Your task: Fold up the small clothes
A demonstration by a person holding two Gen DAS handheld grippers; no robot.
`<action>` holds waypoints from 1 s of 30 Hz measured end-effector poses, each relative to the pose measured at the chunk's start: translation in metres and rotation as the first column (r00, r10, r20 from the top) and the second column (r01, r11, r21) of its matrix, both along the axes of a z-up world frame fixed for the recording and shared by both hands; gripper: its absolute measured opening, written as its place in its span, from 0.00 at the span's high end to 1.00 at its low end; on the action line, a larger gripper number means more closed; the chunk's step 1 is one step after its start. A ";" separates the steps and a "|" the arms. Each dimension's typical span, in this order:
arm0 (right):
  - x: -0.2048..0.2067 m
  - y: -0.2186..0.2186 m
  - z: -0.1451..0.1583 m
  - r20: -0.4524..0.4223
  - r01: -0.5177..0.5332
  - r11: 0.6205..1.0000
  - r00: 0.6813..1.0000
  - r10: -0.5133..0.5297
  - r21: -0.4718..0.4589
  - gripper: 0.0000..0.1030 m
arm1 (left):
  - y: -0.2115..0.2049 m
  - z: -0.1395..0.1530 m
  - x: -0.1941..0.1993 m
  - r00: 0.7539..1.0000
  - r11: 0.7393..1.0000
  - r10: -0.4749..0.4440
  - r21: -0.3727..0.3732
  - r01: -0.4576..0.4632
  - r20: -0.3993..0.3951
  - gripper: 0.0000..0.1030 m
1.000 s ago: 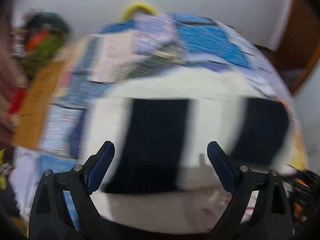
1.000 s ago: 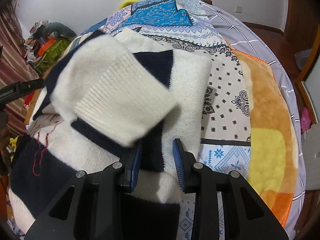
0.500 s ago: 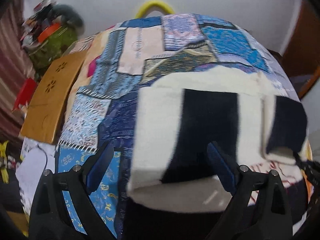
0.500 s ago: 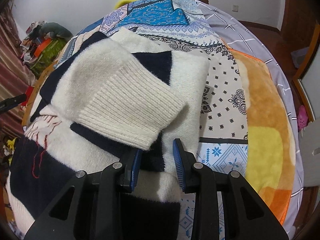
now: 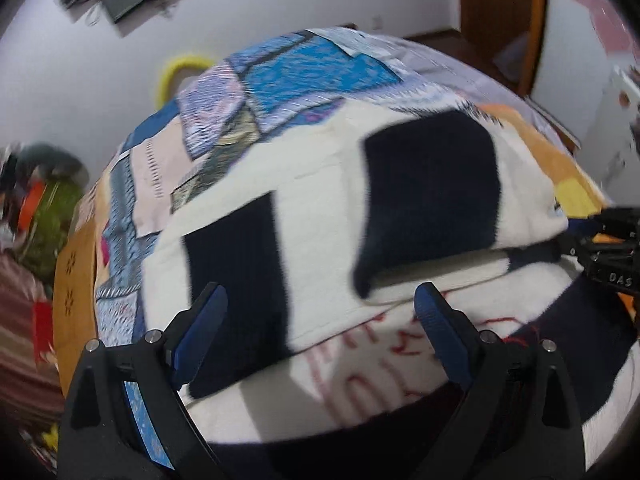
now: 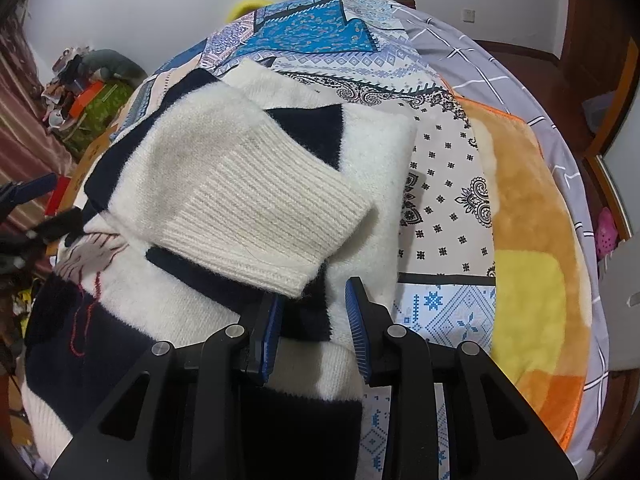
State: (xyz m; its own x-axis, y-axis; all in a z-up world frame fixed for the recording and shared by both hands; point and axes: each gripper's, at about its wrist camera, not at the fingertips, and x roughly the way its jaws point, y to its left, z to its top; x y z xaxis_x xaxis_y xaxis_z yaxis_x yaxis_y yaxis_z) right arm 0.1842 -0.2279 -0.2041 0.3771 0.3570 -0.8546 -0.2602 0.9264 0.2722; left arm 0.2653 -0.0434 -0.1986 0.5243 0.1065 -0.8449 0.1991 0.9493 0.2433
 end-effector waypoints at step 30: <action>-0.001 -0.003 -0.003 -0.006 -0.001 0.999 1.000 0.001 0.050 0.72 | 0.007 0.013 0.047 0.973 0.984 0.177 -0.037 -0.173 0.146 0.72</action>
State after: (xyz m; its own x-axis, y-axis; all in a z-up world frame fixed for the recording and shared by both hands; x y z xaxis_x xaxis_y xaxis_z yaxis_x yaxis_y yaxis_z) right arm 0.1830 -0.2310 -0.2071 0.3714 0.3999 -0.8380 -0.2593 0.9113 0.3199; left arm 0.3126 -0.0361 -0.1859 0.6185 0.1886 -0.7628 -0.0070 0.9720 0.2347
